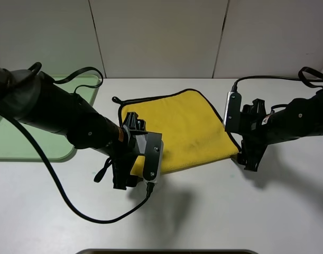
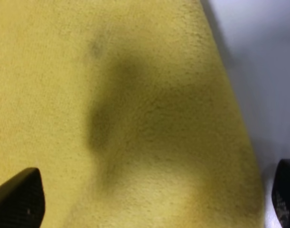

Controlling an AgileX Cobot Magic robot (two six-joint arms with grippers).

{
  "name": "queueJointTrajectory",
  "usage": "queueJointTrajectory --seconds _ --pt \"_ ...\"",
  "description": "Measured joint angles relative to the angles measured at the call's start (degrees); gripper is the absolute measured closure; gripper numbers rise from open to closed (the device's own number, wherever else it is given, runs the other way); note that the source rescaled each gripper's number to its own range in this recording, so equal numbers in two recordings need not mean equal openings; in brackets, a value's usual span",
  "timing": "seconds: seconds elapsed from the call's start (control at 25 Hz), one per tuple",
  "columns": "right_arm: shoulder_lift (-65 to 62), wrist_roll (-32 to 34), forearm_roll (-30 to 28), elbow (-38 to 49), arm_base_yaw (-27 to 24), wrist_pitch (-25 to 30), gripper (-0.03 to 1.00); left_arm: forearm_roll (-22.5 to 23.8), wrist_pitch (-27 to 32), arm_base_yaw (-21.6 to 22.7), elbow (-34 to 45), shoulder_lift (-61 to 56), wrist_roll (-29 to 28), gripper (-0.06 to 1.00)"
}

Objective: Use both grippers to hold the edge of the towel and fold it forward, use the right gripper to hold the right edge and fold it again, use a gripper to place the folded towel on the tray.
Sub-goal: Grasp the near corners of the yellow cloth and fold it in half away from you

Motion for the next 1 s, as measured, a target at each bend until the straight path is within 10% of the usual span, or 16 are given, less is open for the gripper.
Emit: queueJointTrajectory --seconds 1.0 --pt "3.0 0.5 0.0 -0.8 4.4 -2.4 -0.02 0.0 1.2 0.0 -0.1 0.0 -0.1 0.04"
